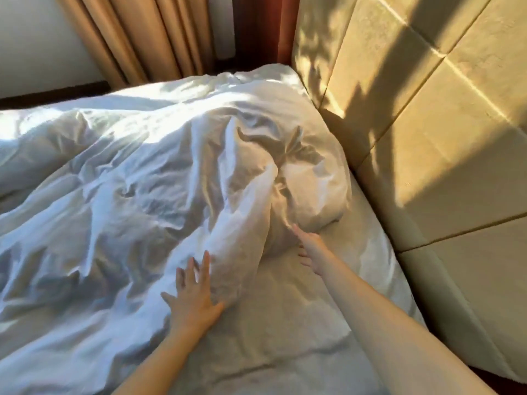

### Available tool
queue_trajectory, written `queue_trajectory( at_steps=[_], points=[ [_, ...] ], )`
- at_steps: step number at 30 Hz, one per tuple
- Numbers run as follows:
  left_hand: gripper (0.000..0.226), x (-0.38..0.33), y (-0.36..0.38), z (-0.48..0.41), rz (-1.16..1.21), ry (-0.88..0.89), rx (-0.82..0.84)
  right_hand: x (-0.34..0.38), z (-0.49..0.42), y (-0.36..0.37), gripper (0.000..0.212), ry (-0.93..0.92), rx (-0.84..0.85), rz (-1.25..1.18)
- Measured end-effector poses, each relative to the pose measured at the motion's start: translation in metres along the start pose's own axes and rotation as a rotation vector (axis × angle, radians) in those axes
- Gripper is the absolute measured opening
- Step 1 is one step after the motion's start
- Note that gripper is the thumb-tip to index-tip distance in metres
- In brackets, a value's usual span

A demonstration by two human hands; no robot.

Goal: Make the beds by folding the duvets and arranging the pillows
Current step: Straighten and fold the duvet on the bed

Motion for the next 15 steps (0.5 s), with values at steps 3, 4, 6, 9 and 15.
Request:
queue_trajectory(
  at_steps=[3, 4, 6, 9, 15],
  points=[
    [0.100, -0.002, 0.014, -0.023, 0.007, -0.074, -0.100, 0.008, -0.056, 0.010, 0.108, 0.007, 0.013, -0.213],
    [0.099, -0.001, 0.015, -0.031, 0.039, -0.070, -0.134, 0.008, -0.070, 0.012, 0.116, 0.031, 0.002, -0.255],
    [0.092, 0.000, 0.013, -0.041, 0.141, -0.034, -0.182, 0.009, -0.091, 0.014, 0.124, 0.070, -0.060, -0.333],
    [0.072, 0.002, -0.001, -0.046, 0.066, -0.084, -0.273, 0.006, -0.114, 0.008, 0.111, 0.097, -0.236, -0.377],
    [0.047, 0.011, -0.043, -0.019, 0.146, -0.178, -0.284, 0.021, -0.088, -0.028, 0.036, -0.026, -0.034, -0.682]
  ],
)
Point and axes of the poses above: each hand's wrist, its own z-axis away from the middle knuckle, its own y-axis out of the palm, x = y × z, the point moved 4 cm from there along -z, towards the middle knuckle, and after that the axes turned 9 degrees about -y, right-handed, at the moved point
